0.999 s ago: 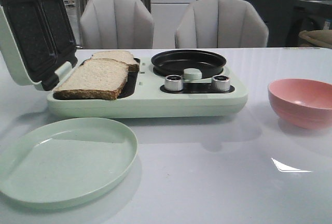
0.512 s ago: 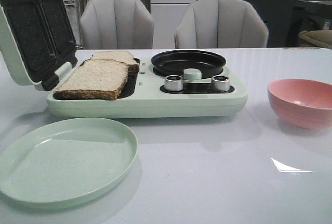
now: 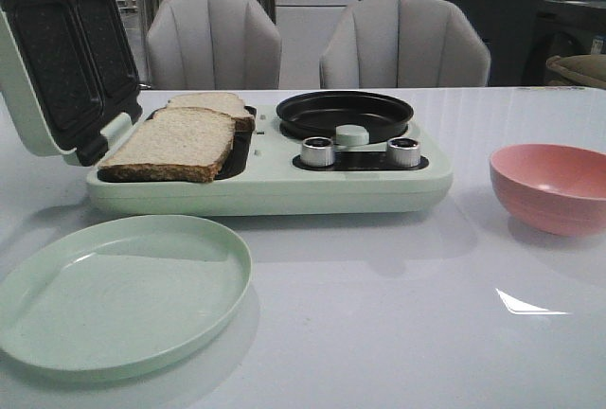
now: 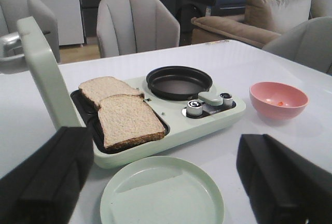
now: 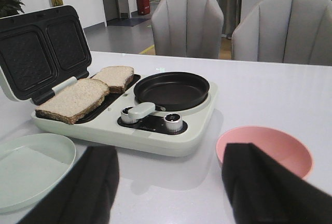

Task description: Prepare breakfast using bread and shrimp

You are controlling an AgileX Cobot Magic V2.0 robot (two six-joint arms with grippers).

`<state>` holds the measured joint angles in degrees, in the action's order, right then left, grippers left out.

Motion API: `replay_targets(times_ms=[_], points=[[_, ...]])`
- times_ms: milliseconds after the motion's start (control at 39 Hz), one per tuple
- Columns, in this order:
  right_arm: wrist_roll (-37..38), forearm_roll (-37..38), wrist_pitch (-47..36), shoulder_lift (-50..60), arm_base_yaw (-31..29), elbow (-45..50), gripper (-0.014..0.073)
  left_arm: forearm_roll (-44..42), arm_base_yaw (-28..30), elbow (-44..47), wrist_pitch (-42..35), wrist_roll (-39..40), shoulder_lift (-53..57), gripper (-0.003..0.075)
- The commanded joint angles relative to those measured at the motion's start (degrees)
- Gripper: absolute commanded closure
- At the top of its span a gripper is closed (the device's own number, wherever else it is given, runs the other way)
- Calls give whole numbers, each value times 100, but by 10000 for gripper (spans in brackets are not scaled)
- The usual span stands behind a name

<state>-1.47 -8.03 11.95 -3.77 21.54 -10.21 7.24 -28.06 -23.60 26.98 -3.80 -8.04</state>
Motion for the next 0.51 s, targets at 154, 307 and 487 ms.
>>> replay_targets(times_ms=[154, 307, 487], points=[[-3, 11, -506, -53, -43, -149, 62, 8, 9, -1145, -587, 501, -1801, 104], [-3, 11, -506, -53, -43, -149, 62, 191, 9, -1967, -766, 523, -3023, 104], [-3, 11, -506, -53, -43, -149, 62, 678, 26, -2938, -1165, 523, -4289, 104]])
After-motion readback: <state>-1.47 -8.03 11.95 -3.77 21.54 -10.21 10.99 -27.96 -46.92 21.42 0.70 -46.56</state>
